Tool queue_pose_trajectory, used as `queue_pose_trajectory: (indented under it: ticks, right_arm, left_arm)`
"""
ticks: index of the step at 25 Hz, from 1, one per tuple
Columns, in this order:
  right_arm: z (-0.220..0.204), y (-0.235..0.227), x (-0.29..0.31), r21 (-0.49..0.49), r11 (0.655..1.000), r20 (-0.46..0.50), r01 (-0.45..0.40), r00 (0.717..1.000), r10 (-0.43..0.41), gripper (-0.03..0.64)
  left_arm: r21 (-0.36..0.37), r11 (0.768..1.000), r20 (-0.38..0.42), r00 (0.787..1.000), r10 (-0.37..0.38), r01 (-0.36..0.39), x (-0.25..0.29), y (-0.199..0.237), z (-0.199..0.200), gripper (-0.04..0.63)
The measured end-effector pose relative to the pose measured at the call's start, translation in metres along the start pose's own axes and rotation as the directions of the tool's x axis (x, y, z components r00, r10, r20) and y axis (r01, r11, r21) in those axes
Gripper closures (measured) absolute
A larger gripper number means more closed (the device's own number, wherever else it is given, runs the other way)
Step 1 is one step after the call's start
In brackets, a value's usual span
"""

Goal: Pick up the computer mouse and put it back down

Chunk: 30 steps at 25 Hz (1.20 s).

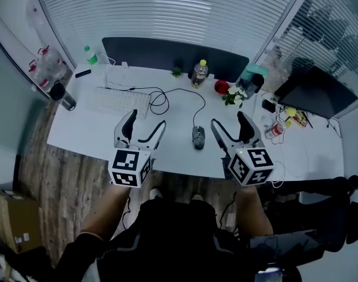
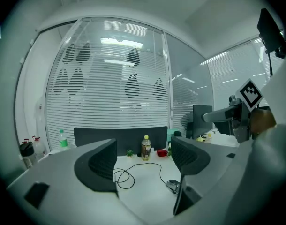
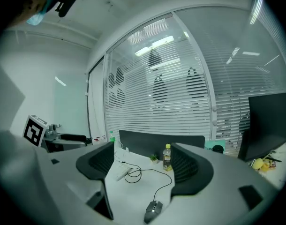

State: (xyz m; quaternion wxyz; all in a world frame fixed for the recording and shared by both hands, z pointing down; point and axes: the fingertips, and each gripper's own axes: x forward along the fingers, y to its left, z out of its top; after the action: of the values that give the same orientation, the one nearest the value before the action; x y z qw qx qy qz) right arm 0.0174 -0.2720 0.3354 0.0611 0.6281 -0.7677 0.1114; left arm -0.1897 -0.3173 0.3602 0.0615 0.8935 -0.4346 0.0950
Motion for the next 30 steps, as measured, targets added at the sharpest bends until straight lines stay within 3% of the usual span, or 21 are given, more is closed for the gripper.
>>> queue_pose_trajectory:
  ticks: [12,19,23,30]
  right_arm:
    - [-0.089,-0.037,0.072,0.082,0.997,-0.151,-0.016,0.988,0.028,0.260]
    - [-0.180,-0.047,0.103,0.136,0.991,-0.295,-0.016,0.954,0.056,0.263]
    - [-0.227,-0.050,0.114,0.112,0.994,-0.357,-0.020,0.932,0.059,0.265]
    - [-0.292,-0.053,0.124,0.121,0.993,-0.446,0.009,0.894,0.046,0.261]
  left_arm:
    - [-0.048,0.993,-0.162,0.982,0.101,-0.110,0.053,0.018,-0.079,0.226]
    - [-0.080,0.991,-0.327,0.942,0.074,-0.106,0.076,0.013,-0.158,0.227]
    - [-0.095,0.985,-0.364,0.926,0.097,-0.141,0.087,0.014,-0.200,0.227]
    - [-0.148,0.981,-0.463,0.885,0.041,-0.123,0.102,0.006,-0.265,0.227]
